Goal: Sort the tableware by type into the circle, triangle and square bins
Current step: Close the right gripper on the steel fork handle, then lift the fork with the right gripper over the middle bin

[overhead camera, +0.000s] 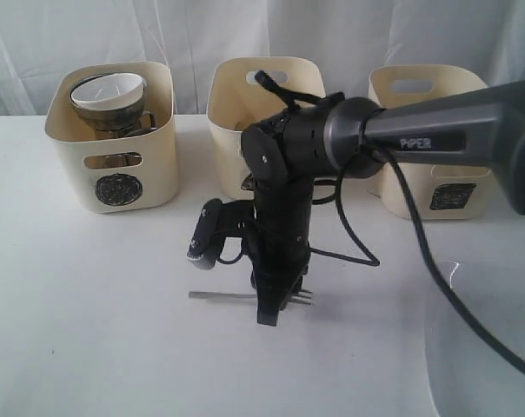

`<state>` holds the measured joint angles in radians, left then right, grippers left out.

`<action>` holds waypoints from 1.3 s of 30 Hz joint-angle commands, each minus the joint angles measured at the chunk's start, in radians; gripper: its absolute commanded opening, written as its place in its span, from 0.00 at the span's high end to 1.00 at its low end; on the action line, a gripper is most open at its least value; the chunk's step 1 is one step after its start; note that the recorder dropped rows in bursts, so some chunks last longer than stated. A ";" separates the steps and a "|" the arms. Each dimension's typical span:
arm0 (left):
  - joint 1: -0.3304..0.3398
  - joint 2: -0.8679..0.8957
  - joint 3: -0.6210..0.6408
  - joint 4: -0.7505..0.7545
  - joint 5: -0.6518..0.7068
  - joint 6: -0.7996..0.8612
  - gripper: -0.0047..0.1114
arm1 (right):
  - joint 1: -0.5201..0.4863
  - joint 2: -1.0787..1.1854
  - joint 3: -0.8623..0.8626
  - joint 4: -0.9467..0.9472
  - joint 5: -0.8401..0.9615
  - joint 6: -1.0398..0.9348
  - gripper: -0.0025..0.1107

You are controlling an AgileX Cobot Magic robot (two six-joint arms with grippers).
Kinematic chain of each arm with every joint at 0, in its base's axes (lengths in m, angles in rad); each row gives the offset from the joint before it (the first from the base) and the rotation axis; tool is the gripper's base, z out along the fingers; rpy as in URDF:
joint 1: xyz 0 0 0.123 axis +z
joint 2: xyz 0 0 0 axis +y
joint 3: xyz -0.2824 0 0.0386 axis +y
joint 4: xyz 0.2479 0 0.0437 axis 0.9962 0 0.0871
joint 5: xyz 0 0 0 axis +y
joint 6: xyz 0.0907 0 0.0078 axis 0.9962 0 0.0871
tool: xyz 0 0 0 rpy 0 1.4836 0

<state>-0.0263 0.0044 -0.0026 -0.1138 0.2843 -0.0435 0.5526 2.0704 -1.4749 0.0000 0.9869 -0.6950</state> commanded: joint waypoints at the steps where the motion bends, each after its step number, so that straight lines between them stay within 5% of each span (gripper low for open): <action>1: -0.006 -0.004 0.003 -0.004 0.000 -0.003 0.96 | -0.005 -0.077 0.001 0.011 -0.014 0.020 0.98; 10: -0.006 -0.004 0.003 -0.004 0.000 -0.003 0.96 | -0.005 -0.173 0.001 0.030 -0.108 0.053 0.98; 19: -0.006 -0.004 0.003 -0.004 0.000 -0.003 0.96 | -0.024 -0.272 0.001 0.015 -0.619 0.181 0.98; 26: -0.006 -0.004 0.003 -0.004 0.000 -0.003 0.96 | -0.108 -0.209 0.001 0.015 -0.917 0.484 0.98; 39: -0.006 -0.004 0.003 -0.004 0.000 -0.003 0.96 | -0.225 0.006 0.001 0.015 -1.397 0.468 0.98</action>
<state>-0.0263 0.0044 -0.0026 -0.1138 0.2843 -0.0435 0.3442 2.0287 -1.4742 0.0213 -0.3111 -0.2093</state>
